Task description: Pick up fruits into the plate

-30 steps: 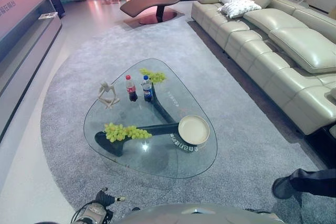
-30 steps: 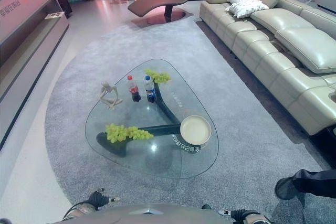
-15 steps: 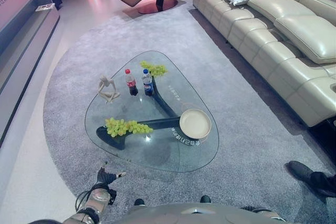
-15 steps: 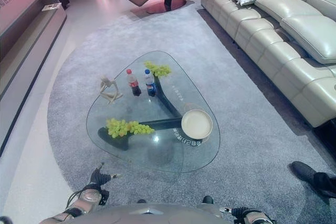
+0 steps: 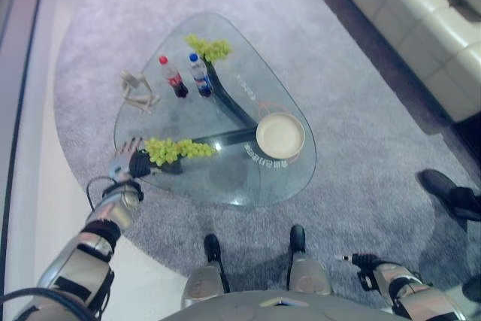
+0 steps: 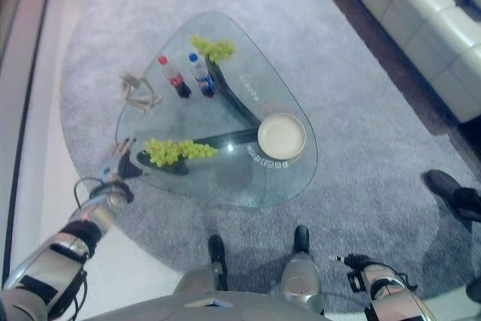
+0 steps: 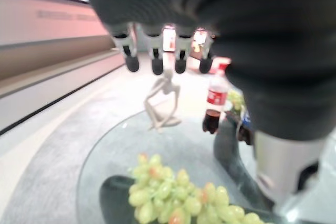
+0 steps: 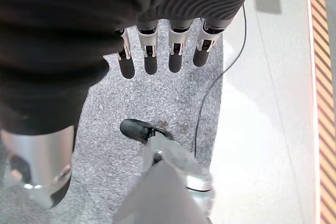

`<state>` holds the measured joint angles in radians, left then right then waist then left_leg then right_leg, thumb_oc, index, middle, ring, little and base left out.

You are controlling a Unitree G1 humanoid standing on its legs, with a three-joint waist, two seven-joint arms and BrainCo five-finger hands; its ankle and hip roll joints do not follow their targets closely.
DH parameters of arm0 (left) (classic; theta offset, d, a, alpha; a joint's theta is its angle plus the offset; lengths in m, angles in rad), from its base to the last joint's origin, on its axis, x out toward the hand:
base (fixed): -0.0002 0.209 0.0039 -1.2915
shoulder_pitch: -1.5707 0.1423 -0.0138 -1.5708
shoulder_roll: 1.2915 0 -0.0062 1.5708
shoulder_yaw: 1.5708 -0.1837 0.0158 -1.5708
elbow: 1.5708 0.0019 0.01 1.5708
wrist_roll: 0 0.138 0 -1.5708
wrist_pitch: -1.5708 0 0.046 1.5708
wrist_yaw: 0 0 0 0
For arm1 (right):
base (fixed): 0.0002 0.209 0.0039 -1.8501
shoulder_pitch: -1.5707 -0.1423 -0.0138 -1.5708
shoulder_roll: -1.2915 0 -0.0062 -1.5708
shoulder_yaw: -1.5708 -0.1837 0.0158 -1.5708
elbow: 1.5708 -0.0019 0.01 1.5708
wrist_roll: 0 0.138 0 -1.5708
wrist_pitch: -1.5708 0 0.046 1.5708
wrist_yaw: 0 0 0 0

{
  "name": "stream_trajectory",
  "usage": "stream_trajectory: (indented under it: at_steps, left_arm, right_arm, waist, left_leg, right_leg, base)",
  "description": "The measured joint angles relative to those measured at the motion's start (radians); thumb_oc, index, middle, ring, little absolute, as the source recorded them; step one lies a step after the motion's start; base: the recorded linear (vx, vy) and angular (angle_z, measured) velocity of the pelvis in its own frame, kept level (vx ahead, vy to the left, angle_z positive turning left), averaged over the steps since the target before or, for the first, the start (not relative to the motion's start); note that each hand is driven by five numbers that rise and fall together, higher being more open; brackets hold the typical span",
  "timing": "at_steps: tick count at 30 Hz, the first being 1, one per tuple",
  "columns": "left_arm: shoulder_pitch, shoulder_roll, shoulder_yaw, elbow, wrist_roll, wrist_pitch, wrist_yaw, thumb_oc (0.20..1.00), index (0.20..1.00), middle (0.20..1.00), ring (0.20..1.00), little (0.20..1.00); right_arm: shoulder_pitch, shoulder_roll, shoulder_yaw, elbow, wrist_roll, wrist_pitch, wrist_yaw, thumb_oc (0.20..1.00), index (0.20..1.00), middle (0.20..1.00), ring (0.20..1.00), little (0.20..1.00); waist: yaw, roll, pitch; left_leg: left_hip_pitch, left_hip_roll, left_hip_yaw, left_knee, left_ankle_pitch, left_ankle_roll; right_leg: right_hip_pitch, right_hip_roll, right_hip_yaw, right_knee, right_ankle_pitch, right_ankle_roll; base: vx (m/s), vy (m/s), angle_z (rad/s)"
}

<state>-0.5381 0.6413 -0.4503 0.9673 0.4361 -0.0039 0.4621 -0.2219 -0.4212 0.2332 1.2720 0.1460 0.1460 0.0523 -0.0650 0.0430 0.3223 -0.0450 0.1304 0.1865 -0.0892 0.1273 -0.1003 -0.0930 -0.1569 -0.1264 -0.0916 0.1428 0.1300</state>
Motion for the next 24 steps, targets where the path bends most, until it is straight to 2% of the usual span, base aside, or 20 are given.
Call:
stream_trajectory:
  at_steps: [5,8,14,24]
  left_arm:
    - [-0.090,0.027,-0.027,0.040,0.036,-0.002,-0.015,1.000,1.000,1.000,1.000,1.000]
    - [-0.155,0.044,-0.037,0.069,0.036,-0.017,0.009,1.000,1.000,1.000,1.000,1.000]
    - [-0.266,0.066,-0.049,0.084,0.038,-0.022,0.053,1.000,1.000,1.000,1.000,1.000]
    - [-0.431,0.098,-0.148,0.130,0.058,0.001,0.051,1.000,1.000,1.000,1.000,1.000]
  right_arm:
    - [-0.029,-0.022,0.020,-0.005,0.001,-0.018,0.001,1.000,1.000,1.000,1.000,1.000]
    - [-0.075,-0.057,0.026,-0.028,0.002,-0.034,0.001,1.000,1.000,1.000,1.000,1.000]
    - [-0.147,-0.078,0.059,-0.065,0.034,-0.057,0.001,1.000,1.000,1.000,1.000,1.000]
    - [-0.204,-0.083,0.096,-0.099,0.052,-0.060,-0.001,1.000,1.000,1.000,1.000,1.000]
  waist:
    - [-0.017,-0.008,0.061]
    - [-0.024,-0.013,0.120]
    - [-0.024,-0.024,0.190]
    - [-0.052,-0.027,0.196]
  left_leg:
    - [-0.022,0.000,0.001,0.000,0.002,-0.001]
    - [-0.041,-0.001,0.004,0.001,0.005,-0.001]
    - [-0.079,-0.001,0.006,0.011,0.005,-0.002]
    - [-0.219,-0.005,0.008,0.049,0.006,0.000]
  right_leg:
    - [-0.022,0.000,-0.001,0.000,0.001,-0.001]
    - [-0.043,0.000,0.001,0.001,0.004,-0.004]
    - [-0.081,-0.002,0.003,0.012,0.004,-0.004]
    - [-0.238,-0.012,0.009,0.078,0.004,-0.004]
  base:
    - [-0.05,0.000,0.00]
    - [-0.06,0.009,-0.03]
    - [-0.07,0.002,-0.01]
    - [-0.01,0.004,0.00]
